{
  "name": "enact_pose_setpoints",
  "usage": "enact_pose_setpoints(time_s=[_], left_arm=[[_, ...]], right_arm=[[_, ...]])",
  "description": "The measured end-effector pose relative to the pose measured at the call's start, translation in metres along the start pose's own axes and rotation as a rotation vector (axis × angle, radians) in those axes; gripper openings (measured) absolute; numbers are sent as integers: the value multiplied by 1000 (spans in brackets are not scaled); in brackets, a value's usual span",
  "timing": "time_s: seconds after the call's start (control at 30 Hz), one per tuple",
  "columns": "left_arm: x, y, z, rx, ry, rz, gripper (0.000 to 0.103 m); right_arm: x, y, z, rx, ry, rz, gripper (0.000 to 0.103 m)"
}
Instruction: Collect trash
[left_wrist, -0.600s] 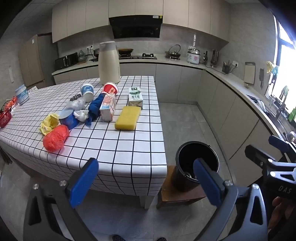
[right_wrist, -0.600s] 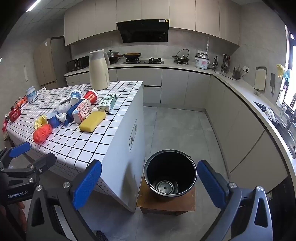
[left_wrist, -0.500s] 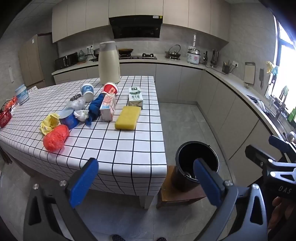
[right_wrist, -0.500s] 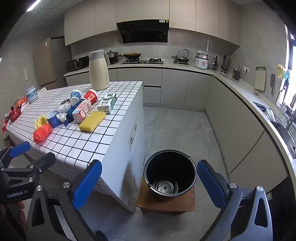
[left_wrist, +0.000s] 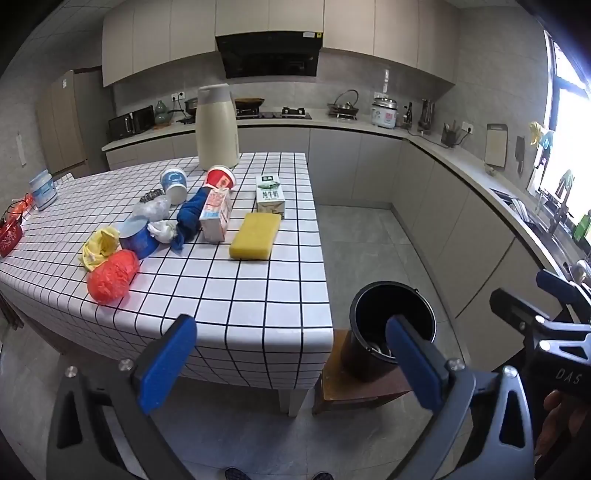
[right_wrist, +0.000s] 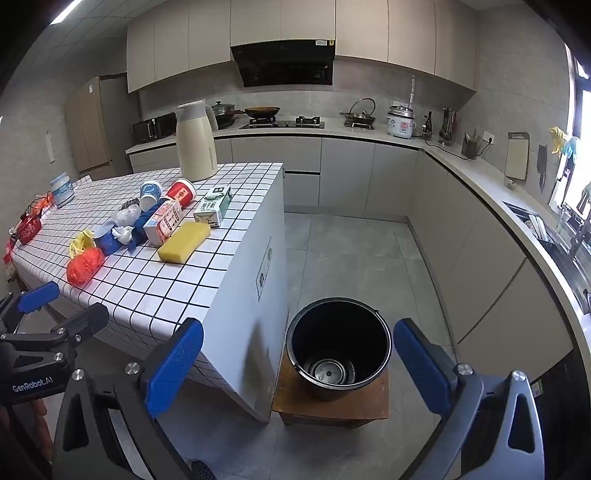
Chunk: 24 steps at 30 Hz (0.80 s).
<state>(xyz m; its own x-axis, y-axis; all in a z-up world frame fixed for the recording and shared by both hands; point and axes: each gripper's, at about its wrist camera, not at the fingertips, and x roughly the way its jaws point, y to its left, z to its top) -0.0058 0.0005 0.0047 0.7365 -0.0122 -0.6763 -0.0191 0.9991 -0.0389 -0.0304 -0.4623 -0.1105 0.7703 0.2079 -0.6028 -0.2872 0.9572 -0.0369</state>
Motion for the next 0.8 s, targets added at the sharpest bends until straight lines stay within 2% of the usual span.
enact_pose_setpoints(time_s=[0.8], left_arm=[[-5,-3,3,8,-10,-3,103]], right_arm=[[-9,-6,3,6,-9,-15,103]])
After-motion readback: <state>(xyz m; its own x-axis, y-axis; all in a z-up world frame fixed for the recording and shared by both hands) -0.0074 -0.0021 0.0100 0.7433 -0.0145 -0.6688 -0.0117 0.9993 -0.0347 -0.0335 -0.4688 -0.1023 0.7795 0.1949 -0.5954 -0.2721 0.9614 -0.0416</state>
